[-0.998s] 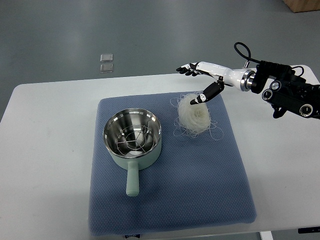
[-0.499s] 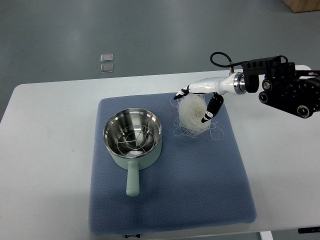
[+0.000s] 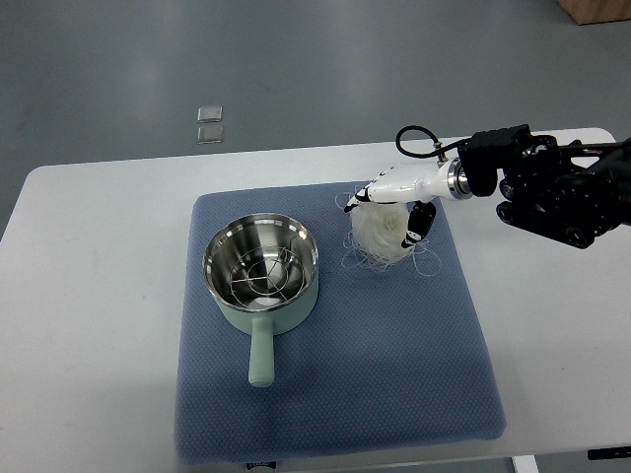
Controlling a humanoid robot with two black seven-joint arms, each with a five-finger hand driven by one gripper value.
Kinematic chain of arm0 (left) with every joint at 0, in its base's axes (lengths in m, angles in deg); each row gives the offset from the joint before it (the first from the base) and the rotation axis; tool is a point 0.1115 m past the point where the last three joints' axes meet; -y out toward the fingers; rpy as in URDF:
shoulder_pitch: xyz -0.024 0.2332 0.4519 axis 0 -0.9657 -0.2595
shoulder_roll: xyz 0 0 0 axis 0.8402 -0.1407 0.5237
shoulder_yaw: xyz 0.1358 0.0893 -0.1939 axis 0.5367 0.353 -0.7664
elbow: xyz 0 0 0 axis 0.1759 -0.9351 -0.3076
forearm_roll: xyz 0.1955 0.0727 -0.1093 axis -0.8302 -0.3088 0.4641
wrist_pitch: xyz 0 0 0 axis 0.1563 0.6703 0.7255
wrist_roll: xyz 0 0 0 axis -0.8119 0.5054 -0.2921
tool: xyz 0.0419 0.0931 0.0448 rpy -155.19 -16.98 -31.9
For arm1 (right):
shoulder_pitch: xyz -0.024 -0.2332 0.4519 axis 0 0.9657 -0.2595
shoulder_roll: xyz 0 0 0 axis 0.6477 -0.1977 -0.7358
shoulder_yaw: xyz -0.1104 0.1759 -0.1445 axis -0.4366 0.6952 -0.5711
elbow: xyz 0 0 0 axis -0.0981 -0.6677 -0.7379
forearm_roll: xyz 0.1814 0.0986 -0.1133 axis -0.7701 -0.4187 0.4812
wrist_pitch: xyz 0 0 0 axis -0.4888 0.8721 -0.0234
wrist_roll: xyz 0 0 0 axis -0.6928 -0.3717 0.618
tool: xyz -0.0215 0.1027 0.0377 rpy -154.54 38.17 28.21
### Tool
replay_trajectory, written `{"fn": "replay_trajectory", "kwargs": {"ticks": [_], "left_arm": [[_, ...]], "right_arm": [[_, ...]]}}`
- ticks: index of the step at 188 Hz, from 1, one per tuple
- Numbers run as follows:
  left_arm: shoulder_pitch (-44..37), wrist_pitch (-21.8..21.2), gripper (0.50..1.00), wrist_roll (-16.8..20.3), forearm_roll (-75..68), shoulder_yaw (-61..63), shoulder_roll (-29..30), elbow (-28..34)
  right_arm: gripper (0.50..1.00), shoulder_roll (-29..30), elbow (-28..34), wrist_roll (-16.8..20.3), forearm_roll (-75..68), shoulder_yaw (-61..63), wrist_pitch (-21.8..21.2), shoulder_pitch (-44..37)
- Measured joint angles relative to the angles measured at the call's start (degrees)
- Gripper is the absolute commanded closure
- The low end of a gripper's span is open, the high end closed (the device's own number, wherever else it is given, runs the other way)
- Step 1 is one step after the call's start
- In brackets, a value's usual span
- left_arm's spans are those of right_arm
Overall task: Put vermicelli into pot with right hand
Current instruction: 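Close the right hand fingers around the vermicelli and lift it, then carry the vermicelli over the steel pot and release it inside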
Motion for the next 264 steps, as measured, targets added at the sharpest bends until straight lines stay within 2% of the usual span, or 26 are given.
{"fn": "replay_trajectory", "kwargs": {"ticks": [73, 93, 101, 113, 126, 130, 131, 132, 133, 134, 135, 136, 137, 138, 139, 140, 141, 143, 181, 234, 264], "left_arm": [[0.0, 0.0, 0.5, 0.0, 0.1, 0.0, 0.0, 0.0], [0.0, 0.0, 0.5, 0.0, 0.1, 0.0, 0.0, 0.0], [0.0, 0.0, 0.5, 0.0, 0.1, 0.0, 0.0, 0.0], [0.0, 0.0, 0.5, 0.0, 0.1, 0.0, 0.0, -0.1], [0.0, 0.0, 0.5, 0.0, 0.1, 0.0, 0.0, -0.1], [0.0, 0.0, 0.5, 0.0, 0.1, 0.0, 0.0, -0.1], [0.0, 0.0, 0.5, 0.0, 0.1, 0.0, 0.0, -0.1], [0.0, 0.0, 0.5, 0.0, 0.1, 0.0, 0.0, -0.1], [0.0, 0.0, 0.5, 0.0, 0.1, 0.0, 0.0, -0.1], [0.0, 0.0, 0.5, 0.0, 0.1, 0.0, 0.0, -0.1], [0.0, 0.0, 0.5, 0.0, 0.1, 0.0, 0.0, -0.1], [0.0, 0.0, 0.5, 0.0, 0.1, 0.0, 0.0, -0.1], [0.0, 0.0, 0.5, 0.0, 0.1, 0.0, 0.0, -0.1], [0.0, 0.0, 0.5, 0.0, 0.1, 0.0, 0.0, -0.1], [0.0, 0.0, 0.5, 0.0, 0.1, 0.0, 0.0, -0.1], [0.0, 0.0, 0.5, 0.0, 0.1, 0.0, 0.0, -0.1], [0.0, 0.0, 0.5, 0.0, 0.1, 0.0, 0.0, -0.1], [0.0, 0.0, 0.5, 0.0, 0.1, 0.0, 0.0, -0.1], [0.0, 0.0, 0.5, 0.0, 0.1, 0.0, 0.0, -0.1], [0.0, 0.0, 0.5, 0.0, 0.1, 0.0, 0.0, 0.0], [0.0, 0.0, 0.5, 0.0, 0.1, 0.0, 0.0, 0.0]], "right_arm": [[0.583, 1.7, -3.4, 0.0, 1.4, -4.4, 1.0, 0.6], [0.597, 2.6, -4.4, 0.0, 1.4, -4.5, 1.8, 1.5], [0.617, 2.9, -4.7, 0.0, 1.4, -4.4, 1.9, 1.8], [0.666, 3.2, -5.0, 0.0, 1.4, -4.3, 1.9, 2.2], [0.758, 3.4, -5.2, 0.0, 1.3, -4.3, 2.0, 2.4], [0.795, 3.5, -5.2, 0.0, 1.3, -4.3, 2.0, 2.5], [0.822, 3.5, -5.2, 0.0, 1.3, -4.3, 2.0, 2.5], [0.822, 3.5, -5.2, 0.0, 1.3, -4.3, 2.0, 2.5], [0.85, 3.5, -5.2, 0.0, 1.3, -4.3, 2.0, 2.5], [0.85, 3.6, -5.2, -0.1, 1.3, -4.3, 2.0, 2.6], [0.885, 3.6, -5.2, 0.0, 1.3, -4.3, 2.0, 2.6], [0.885, 3.6, -5.2, 0.0, 1.3, -4.3, 2.0, 2.6], [0.918, 3.6, -5.2, 0.0, 1.3, -4.3, 2.0, 2.6], [0.918, 3.6, -5.3, 0.0, 1.3, -4.3, 2.0, 2.6], [0.954, 3.6, -5.3, 0.0, 1.3, -4.3, 2.0, 2.6], [0.955, 3.6, -5.3, 0.0, 1.3, -4.3, 2.0, 2.6], [0.993, 3.6, -5.3, 0.0, 1.3, -4.3, 2.0, 2.7], [1.0, 3.6, -5.3, 0.0, 1.3, -4.3, 2.0, 2.7], [1.0, 3.8, -5.5, 0.3, 1.3, -4.3, 2.3, 2.6], [1.0, 3.2, -4.9, 0.2, 0.1, -2.6, 9.0, 1.2], [1.0, 1.7, -3.0, 0.1, -0.8, 1.3, 10.1, -0.5]]}}
